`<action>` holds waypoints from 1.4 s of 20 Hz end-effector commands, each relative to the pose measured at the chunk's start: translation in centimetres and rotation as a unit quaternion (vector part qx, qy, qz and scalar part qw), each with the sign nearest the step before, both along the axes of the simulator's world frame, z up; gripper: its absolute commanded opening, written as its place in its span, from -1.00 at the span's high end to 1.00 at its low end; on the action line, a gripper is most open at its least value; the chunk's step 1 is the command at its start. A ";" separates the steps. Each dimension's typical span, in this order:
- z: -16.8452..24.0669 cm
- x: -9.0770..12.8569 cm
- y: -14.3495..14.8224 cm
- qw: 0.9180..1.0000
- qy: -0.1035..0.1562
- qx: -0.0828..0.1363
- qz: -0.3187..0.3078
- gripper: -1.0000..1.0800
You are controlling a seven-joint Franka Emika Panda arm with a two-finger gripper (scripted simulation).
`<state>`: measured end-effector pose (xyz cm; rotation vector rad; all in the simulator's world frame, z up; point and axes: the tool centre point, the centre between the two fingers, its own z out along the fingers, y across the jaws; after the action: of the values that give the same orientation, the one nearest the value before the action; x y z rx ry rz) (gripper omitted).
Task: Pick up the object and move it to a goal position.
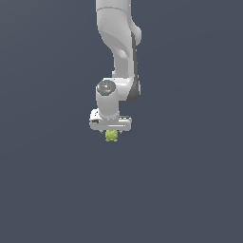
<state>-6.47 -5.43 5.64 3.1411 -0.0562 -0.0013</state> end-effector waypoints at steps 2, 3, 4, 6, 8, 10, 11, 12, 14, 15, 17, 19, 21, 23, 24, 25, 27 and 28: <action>-1.3 0.0 0.0 1.000 0.000 0.000 0.000 -0.92; -1.5 0.0 0.0 1.000 0.000 0.000 0.000 -0.92; -1.6 0.0 0.0 1.000 0.000 0.000 0.000 -0.92; -1.7 0.0 0.0 1.000 0.000 0.000 0.000 -0.92; -1.7 0.0 0.0 1.000 0.000 0.000 0.000 1.00; -1.7 0.0 0.0 1.000 0.000 0.000 0.000 1.00; -1.7 0.0 0.0 1.000 0.000 0.000 0.000 1.00; -1.7 0.0 0.0 1.000 0.000 0.000 0.000 1.00; -1.7 0.0 0.0 1.000 0.000 0.000 0.000 1.00; -1.7 0.0 0.0 1.000 0.000 0.000 0.000 1.00; -1.6 0.0 0.0 1.000 -0.001 0.000 0.000 1.00; -1.5 0.0 0.0 1.000 -0.001 0.000 0.000 1.00; -1.3 0.0 0.2 1.000 -0.001 0.000 0.000 1.00; -0.8 -0.2 0.4 1.000 -0.001 0.000 0.000 1.00; -0.5 -0.2 0.5 1.000 -0.001 0.000 0.000 1.00; -0.2 -0.3 0.7 1.000 -0.001 0.000 0.000 1.00; 0.6 -0.5 1.1 1.000 -0.001 0.000 0.000 1.00; 1.0 -0.6 1.3 1.000 -0.001 0.000 0.000 1.00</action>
<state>-6.99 -4.45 6.03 3.1410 -0.0565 -0.0006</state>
